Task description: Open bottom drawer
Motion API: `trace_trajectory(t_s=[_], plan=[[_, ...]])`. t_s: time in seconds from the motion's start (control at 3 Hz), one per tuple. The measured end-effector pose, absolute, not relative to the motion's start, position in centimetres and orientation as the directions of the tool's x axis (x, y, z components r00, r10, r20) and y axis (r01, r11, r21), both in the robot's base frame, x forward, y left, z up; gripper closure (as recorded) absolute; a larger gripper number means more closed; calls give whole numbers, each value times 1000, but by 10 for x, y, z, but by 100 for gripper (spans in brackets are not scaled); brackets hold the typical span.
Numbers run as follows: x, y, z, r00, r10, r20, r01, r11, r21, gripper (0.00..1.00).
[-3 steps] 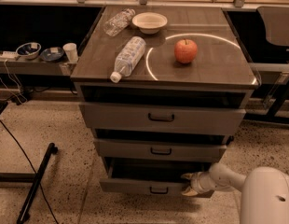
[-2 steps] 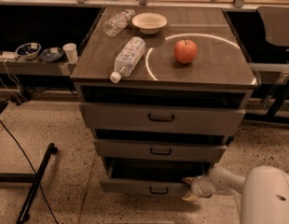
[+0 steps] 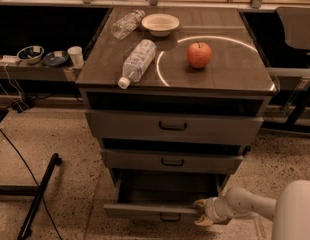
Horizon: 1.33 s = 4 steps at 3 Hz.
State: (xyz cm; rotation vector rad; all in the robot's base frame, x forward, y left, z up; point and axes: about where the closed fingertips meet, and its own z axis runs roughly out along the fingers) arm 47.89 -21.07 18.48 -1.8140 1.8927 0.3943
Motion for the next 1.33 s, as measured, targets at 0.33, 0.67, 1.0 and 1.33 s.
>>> trace_trajectory(t_s=[0.33, 0.67, 1.0, 1.33], plan=[[471, -202, 207, 26, -848, -530, -985, 68, -157, 47], [483, -196, 235, 55, -857, -512, -977, 59, -204, 49], [502, -194, 235, 38, -856, -516, -979, 71, -191, 68], [532, -210, 218, -21, -845, -534, -974, 138, -180, 91]])
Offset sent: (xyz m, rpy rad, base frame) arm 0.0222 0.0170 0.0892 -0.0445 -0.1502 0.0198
